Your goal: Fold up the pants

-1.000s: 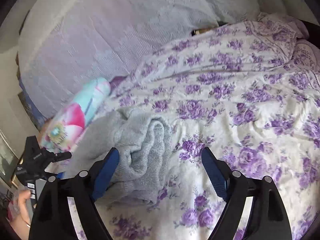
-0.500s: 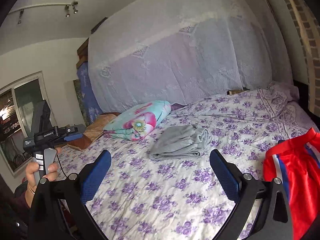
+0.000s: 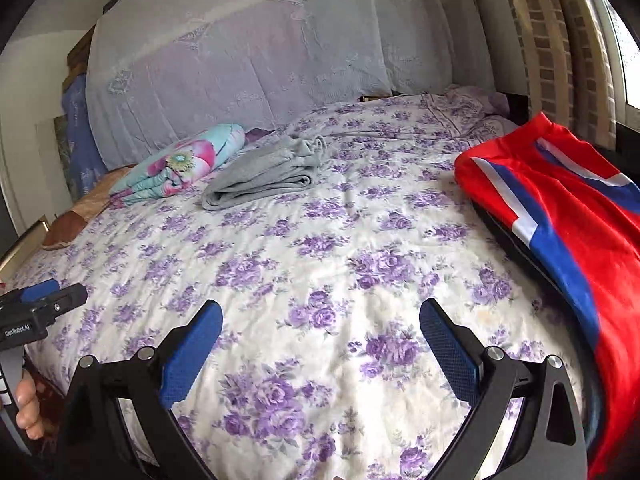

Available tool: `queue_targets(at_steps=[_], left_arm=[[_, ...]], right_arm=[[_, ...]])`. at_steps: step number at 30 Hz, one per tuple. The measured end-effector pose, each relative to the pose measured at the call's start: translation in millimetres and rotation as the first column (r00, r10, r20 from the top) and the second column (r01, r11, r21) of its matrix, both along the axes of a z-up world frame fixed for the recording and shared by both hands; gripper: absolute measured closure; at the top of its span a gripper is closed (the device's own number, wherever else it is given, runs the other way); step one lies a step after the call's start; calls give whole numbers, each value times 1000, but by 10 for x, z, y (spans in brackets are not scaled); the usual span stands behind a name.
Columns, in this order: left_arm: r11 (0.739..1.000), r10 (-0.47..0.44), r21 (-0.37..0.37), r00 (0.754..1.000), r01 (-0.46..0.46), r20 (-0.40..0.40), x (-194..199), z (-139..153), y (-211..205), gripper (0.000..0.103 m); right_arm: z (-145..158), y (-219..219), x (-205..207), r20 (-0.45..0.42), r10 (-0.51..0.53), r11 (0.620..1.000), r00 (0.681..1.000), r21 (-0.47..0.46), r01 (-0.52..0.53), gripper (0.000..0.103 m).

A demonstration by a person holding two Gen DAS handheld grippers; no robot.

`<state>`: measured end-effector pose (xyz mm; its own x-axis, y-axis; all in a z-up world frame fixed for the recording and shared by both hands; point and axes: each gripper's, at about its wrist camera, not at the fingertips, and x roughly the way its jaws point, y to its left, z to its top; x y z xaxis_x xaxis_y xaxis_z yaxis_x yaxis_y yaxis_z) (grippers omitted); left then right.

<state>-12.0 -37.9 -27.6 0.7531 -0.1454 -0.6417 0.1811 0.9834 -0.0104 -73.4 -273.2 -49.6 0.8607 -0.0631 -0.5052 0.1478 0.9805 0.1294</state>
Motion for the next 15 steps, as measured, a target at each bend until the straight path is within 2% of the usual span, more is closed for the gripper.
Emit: queue_targets(at_steps=[3, 6, 9, 15], left_arm=[[1000, -20, -19, 1000, 21, 14, -66, -1, 1, 5], [999, -33, -39, 998, 35, 52, -107, 86, 9, 5], [1000, -25, -17, 998, 26, 57, -93, 84, -8, 5], [999, -23, -23, 999, 24, 43, -47, 31, 15, 5]], right_arm=[[31, 102, -91, 71, -23, 996, 997, -86, 29, 4], [65, 186, -131, 95, -7, 991, 995, -134, 20, 4], [66, 247, -123, 95, 13, 989, 995, -150, 1, 4], [40, 333, -83, 85, 32, 986, 996, -165, -18, 4]])
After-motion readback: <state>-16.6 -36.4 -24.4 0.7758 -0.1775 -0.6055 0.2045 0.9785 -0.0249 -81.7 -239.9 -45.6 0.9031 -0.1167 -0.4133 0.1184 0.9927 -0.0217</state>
